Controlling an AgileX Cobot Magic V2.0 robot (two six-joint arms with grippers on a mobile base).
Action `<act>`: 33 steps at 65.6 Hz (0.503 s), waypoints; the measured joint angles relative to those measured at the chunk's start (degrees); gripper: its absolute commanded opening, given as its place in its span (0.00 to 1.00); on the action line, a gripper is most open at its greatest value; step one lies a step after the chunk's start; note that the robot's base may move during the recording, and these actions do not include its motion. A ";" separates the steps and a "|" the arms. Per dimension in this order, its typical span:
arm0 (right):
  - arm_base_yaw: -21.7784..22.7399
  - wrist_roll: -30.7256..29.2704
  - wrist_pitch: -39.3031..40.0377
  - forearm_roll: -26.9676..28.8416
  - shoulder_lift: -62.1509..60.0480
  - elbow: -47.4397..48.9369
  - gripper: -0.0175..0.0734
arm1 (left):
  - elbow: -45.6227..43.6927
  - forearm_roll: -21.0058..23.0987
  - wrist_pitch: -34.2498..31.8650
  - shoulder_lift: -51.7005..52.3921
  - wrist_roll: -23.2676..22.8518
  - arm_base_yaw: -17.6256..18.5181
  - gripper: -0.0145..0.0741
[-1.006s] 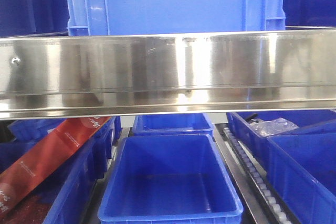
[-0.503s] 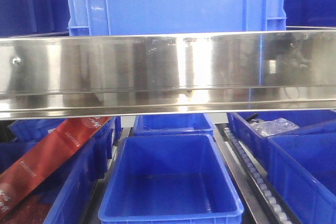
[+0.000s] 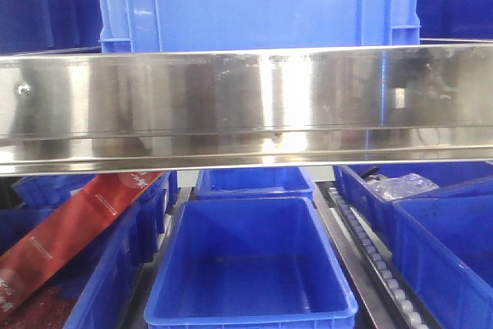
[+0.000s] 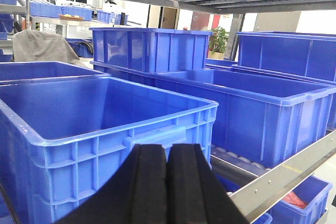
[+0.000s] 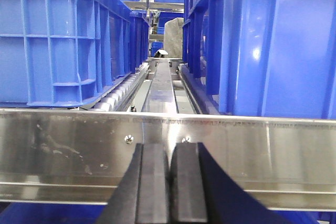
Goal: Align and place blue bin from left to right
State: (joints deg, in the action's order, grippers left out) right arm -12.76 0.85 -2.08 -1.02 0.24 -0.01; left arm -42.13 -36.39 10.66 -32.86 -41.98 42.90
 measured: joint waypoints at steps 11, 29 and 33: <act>0.00 -0.14 0.00 0.00 0.00 0.00 0.10 | 0.00 0.00 0.00 0.00 0.00 0.00 0.04; 0.00 -0.14 0.00 0.11 0.00 0.00 0.10 | 0.00 -0.90 1.20 0.14 0.00 0.00 0.04; 0.00 -0.14 0.00 0.11 0.00 0.00 0.10 | 0.22 0.19 1.76 0.14 0.00 0.00 0.04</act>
State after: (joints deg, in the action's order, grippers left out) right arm -12.76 0.71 -2.08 -0.91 0.24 -0.01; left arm -41.91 -36.20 12.41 -32.72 -41.98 42.90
